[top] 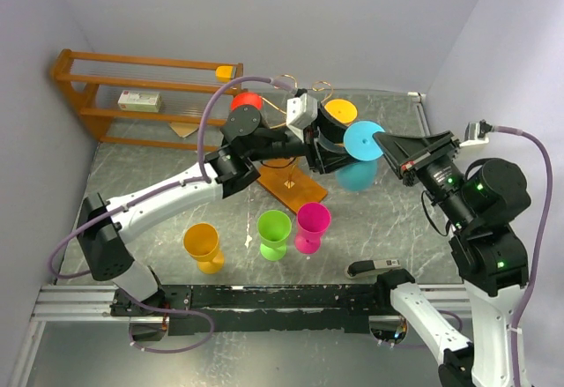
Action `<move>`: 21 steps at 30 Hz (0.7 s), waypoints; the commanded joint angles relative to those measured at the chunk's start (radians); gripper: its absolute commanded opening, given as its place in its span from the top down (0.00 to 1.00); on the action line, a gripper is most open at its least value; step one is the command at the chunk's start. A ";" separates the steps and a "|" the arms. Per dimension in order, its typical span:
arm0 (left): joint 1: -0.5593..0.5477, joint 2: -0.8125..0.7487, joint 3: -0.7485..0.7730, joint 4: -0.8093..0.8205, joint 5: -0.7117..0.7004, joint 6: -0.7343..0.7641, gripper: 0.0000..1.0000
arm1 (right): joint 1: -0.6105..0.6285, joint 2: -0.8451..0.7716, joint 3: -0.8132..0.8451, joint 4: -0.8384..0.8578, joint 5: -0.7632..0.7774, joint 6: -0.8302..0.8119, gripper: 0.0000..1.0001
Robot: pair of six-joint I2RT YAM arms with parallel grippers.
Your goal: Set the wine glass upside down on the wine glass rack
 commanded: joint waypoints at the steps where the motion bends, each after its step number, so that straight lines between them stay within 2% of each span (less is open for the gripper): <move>1: -0.009 -0.091 -0.041 -0.042 -0.065 -0.023 0.39 | 0.001 -0.022 0.027 -0.042 0.092 -0.024 1.00; 5: -0.008 -0.158 -0.082 -0.161 -0.141 -0.027 0.32 | 0.002 -0.039 0.024 -0.087 0.190 -0.042 1.00; 10: -0.009 -0.242 -0.105 -0.285 -0.246 -0.027 0.29 | 0.003 -0.110 -0.084 -0.053 0.297 -0.031 1.00; 14: -0.008 -0.296 -0.088 -0.412 -0.350 -0.001 0.29 | 0.001 -0.091 -0.131 -0.020 0.241 -0.037 1.00; 21: -0.008 -0.419 -0.160 -0.519 -0.557 0.070 0.28 | 0.001 -0.051 -0.235 0.138 0.140 -0.043 1.00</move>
